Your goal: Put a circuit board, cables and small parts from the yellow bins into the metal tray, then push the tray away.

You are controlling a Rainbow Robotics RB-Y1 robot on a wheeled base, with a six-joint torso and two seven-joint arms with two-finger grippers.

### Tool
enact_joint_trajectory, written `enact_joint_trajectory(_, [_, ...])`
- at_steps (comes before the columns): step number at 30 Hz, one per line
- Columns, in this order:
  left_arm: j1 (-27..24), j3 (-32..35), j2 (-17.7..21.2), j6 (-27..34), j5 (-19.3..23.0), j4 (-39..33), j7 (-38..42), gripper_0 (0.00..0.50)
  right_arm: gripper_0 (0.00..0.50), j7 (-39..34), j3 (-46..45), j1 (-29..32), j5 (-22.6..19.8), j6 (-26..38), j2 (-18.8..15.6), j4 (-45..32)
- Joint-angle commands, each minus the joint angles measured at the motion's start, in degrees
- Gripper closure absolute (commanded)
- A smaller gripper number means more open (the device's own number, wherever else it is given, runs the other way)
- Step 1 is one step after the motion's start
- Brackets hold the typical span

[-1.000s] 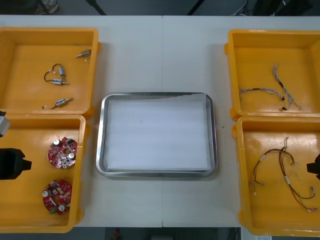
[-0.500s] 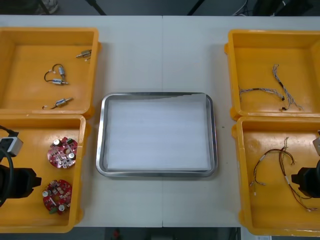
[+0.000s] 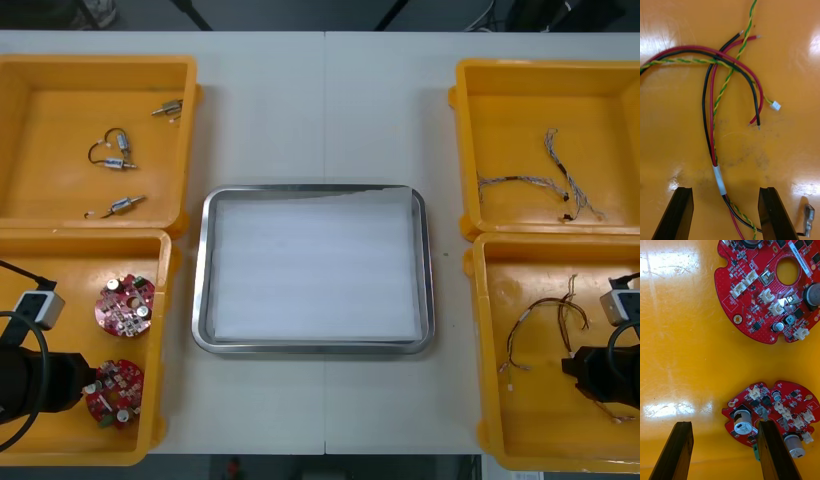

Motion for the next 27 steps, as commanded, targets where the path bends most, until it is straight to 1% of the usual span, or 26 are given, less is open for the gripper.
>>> enact_joint_trajectory(1, [2.0,-2.1,0.1,-2.6,-1.9,1.5,3.3,0.0,0.0,3.0,1.8,0.6,0.9,-0.5,-1.7,0.1])
enact_joint_trajectory(9, [2.0,-4.0,0.0,-3.7,-3.1,2.4,3.4,0.0,0.0,4.5,3.6,0.6,1.1,-3.8,-1.7,3.3])
enact_joint_trajectory(12, [1.9,-5.3,0.0,-6.0,-3.7,3.5,3.6,0.0,0.0,4.9,3.6,0.6,1.2,-3.6,-1.7,3.3])
enact_joint_trajectory(13, [1.9,-5.6,0.0,-6.9,-3.8,4.0,3.5,0.0,0.016,5.1,3.6,0.6,1.3,-3.3,-1.7,3.3])
enact_joint_trajectory(14, [1.9,-5.8,0.0,-7.6,-3.8,4.4,3.4,0.0,0.09,5.2,3.6,0.6,1.3,-3.0,-1.7,3.3])
enact_joint_trajectory(15, [1.9,-5.8,-0.1,-7.7,-3.8,4.5,3.4,0.0,0.139,5.2,3.6,0.6,1.3,-2.9,-1.7,3.3])
enact_joint_trajectory(16, [1.9,-5.9,0.0,-7.7,-3.8,4.6,3.3,0.0,0.282,5.2,3.6,0.6,1.2,-2.8,-1.7,3.3])
enact_joint_trajectory(17, [1.9,-5.9,0.0,-7.7,-3.8,4.7,3.3,0.0,0.389,5.2,3.6,0.6,1.1,-2.7,-1.7,3.3])
enact_joint_trajectory(18, [1.9,-6.0,-0.1,-7.6,-3.8,4.7,3.3,0.0,0.429,5.2,3.6,0.6,1.1,-2.7,-1.7,3.3])
enact_joint_trajectory(19, [1.9,-6.1,0.0,-7.6,-3.8,4.7,3.3,0.0,0.5,5.0,3.6,0.6,0.9,-2.6,-1.7,3.3])
enact_joint_trajectory(25, [1.9,-6.2,0.0,-7.6,-3.5,4.7,3.5,0.0,0.5,5.2,2.9,0.4,0.3,-2.3,-1.7,2.5])
enact_joint_trajectory(27, [1.9,-6.3,-0.1,-7.6,-3.4,4.7,3.5,0.0,0.5,5.2,2.1,0.2,0.1,-1.2,-1.7,1.4])
